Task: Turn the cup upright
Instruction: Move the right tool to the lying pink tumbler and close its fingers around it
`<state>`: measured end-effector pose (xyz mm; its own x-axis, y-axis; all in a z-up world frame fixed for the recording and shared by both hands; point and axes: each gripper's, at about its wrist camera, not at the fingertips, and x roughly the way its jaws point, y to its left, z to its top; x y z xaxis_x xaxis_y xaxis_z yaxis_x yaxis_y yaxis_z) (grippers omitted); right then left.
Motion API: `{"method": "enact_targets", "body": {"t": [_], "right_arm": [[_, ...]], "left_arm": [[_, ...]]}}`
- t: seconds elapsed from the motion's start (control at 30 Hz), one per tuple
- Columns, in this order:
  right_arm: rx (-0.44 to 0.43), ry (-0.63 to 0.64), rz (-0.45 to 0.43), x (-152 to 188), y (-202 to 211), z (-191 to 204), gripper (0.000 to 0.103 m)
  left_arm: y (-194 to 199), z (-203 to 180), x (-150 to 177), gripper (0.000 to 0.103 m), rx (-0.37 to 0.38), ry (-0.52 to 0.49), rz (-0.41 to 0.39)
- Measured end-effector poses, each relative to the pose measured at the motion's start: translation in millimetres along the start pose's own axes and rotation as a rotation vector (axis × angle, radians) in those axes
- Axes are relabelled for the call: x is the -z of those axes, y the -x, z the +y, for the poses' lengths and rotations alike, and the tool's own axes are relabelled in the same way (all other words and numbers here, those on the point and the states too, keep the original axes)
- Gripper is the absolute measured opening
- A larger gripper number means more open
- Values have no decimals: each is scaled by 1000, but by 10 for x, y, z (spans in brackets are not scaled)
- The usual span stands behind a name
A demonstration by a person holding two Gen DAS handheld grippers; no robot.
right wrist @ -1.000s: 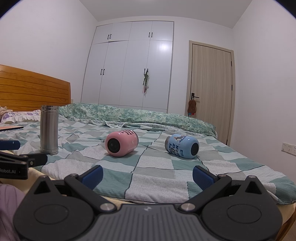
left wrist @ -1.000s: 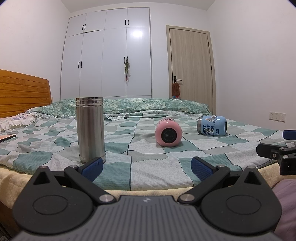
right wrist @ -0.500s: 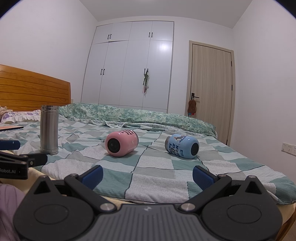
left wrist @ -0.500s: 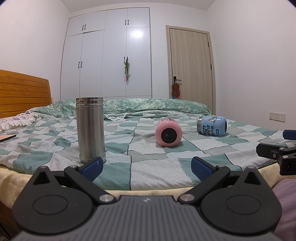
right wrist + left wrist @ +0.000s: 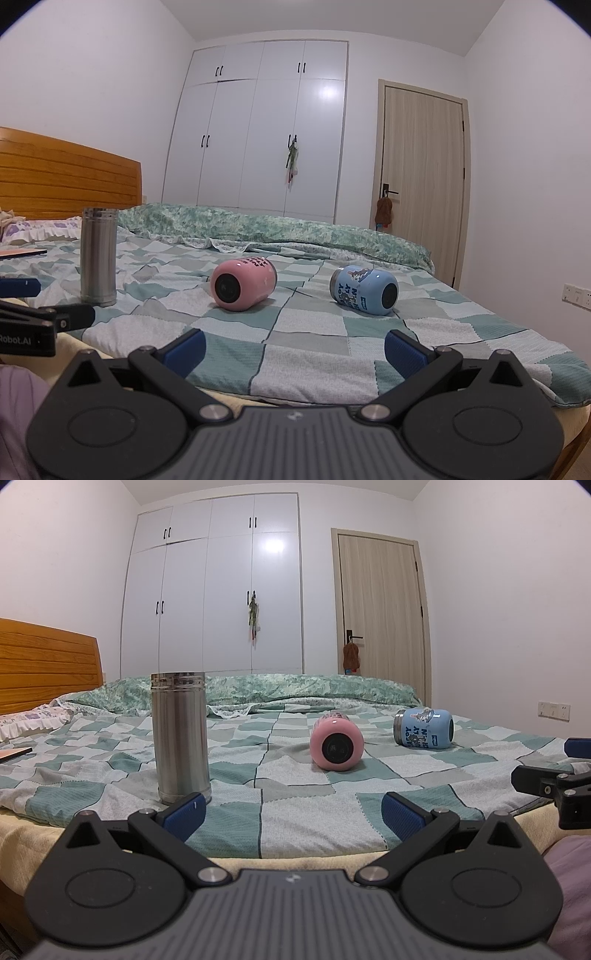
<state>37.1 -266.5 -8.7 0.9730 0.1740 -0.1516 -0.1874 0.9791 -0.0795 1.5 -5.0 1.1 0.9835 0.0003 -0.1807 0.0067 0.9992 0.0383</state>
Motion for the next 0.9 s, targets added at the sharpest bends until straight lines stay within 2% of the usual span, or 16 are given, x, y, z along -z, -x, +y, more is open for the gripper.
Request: {"method": "enact_targets", "body": {"t": [0.2, 0.37, 0.47, 0.6, 0.77, 0.9], "right_arm": [[-91, -49, 63, -66, -71, -126, 103], [-119, -19, 54, -227, -274, -239, 103], [-119, 0, 46, -348, -459, -360, 103], [-114, -3, 46, -506, -780, -565, 103], [-109, -13, 63, -680, -1222, -790, 103], [-110, -11, 91, -785, -1622, -914, 103]], "left_arm": [[-106, -49, -150, 103, 28, -24, 52], [-322, -114, -448, 103, 82, -32, 63], [-522, -183, -630, 103, 82, -44, 82], [-927, -299, -879, 103, 85, -57, 151], [-1452, -511, -1120, 103, 53, -116, 222], [-1900, -623, -1299, 103, 36, -127, 280]]}}
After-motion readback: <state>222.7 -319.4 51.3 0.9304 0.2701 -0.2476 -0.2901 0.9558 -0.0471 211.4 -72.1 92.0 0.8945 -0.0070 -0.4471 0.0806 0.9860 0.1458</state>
